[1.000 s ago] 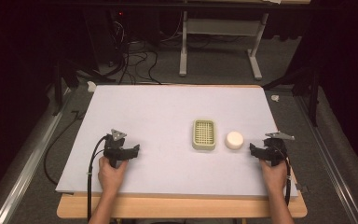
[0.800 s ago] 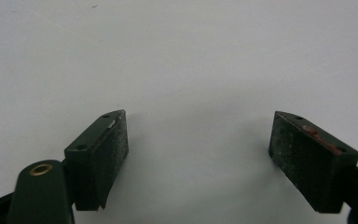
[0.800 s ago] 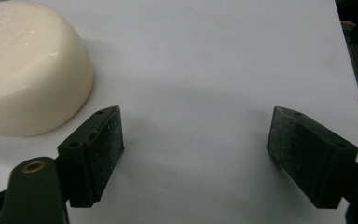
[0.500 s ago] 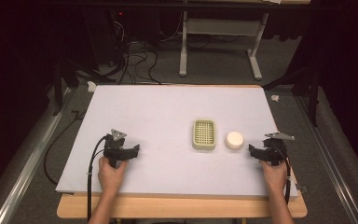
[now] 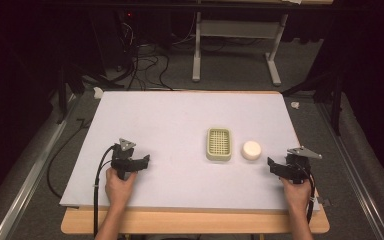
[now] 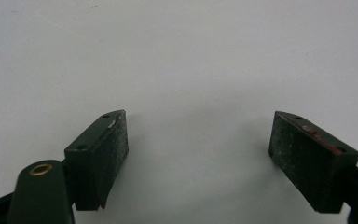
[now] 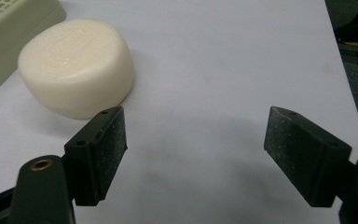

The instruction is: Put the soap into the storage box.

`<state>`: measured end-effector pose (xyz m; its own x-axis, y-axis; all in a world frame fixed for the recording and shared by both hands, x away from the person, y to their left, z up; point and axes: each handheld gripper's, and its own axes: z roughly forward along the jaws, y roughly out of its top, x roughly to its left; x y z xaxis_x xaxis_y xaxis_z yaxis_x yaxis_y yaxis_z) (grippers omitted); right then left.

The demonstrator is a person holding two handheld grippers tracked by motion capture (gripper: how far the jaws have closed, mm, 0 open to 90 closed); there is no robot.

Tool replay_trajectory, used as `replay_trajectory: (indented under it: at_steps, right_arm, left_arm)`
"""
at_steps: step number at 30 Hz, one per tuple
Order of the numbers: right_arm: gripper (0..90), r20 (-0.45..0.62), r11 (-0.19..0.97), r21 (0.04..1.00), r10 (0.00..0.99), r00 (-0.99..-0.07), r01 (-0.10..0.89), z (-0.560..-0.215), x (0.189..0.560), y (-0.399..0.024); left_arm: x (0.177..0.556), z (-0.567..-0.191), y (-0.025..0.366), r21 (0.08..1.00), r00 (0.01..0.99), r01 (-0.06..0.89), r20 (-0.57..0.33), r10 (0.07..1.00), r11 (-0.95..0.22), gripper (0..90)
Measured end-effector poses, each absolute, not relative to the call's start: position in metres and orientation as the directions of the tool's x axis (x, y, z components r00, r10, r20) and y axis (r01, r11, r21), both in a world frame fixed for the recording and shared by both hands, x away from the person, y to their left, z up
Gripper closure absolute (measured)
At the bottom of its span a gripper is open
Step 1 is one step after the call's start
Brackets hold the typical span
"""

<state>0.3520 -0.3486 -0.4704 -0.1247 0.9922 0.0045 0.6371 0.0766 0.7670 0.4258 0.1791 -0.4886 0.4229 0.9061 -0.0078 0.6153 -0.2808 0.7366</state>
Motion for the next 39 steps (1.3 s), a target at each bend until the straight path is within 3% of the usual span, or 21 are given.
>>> replay_trajectory:
  at_steps: [22, 39]
  right_arm:
    - [21.6, 0.003, 0.112, 0.786, 0.983, -0.185, 0.608, -0.469, 0.33, -0.328]
    - [18.8, -0.018, 0.177, 0.773, 0.966, -0.258, 0.609, -0.467, 0.346, -0.3]
  left_arm:
    - [0.426, -0.489, 0.179, 0.736, 0.424, 0.616, -0.008, 0.906, -0.281, 20.1]
    - [0.426, -0.489, 0.179, 0.736, 0.424, 0.616, -0.008, 0.906, -0.282, 20.1]
